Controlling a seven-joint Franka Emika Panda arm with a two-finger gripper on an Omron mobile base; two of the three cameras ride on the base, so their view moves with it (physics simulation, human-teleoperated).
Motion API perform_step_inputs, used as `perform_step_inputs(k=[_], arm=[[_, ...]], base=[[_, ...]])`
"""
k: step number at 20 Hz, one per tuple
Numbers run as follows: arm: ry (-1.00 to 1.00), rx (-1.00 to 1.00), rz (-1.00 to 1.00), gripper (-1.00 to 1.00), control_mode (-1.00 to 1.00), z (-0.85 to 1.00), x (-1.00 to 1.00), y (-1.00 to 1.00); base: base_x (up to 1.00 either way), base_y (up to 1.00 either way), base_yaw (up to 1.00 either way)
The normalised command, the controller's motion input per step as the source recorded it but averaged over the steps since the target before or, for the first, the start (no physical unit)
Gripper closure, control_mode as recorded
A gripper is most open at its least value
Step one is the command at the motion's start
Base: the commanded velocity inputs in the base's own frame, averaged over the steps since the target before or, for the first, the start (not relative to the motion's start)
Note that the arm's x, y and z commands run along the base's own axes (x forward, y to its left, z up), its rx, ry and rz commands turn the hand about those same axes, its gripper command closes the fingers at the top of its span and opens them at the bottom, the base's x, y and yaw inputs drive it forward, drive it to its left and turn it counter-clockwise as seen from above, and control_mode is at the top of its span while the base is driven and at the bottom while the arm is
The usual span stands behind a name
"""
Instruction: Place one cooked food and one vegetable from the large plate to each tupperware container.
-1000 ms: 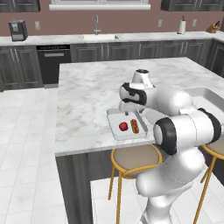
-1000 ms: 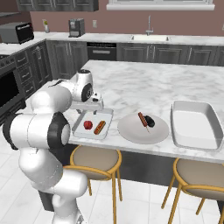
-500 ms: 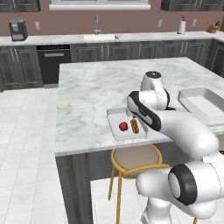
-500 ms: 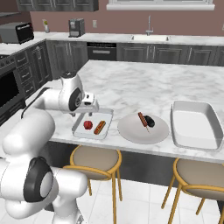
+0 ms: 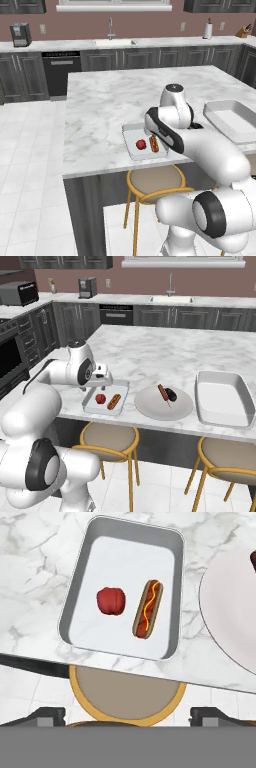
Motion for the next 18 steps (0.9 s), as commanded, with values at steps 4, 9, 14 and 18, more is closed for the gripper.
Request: perform_step_inputs(k=[4,9,14,18], arm=[[0.0,0.0,0.0,-1.0,1.0,0.0,0.0,0.0],[0.0,0.0,0.0,-1.0,1.0,0.0,0.0,0.0],[0.0,0.0,0.0,-1.0,1.0,0.0,0.0,0.0],[0.0,0.0,0.0,-1.0,1.0,0.0,0.0,0.0]], base=[[0.0,-0.99,0.06],[0.0,-1.0,0.01],[0.0,-0.94,-0.06],[0.15,-0.23,-0.18]])
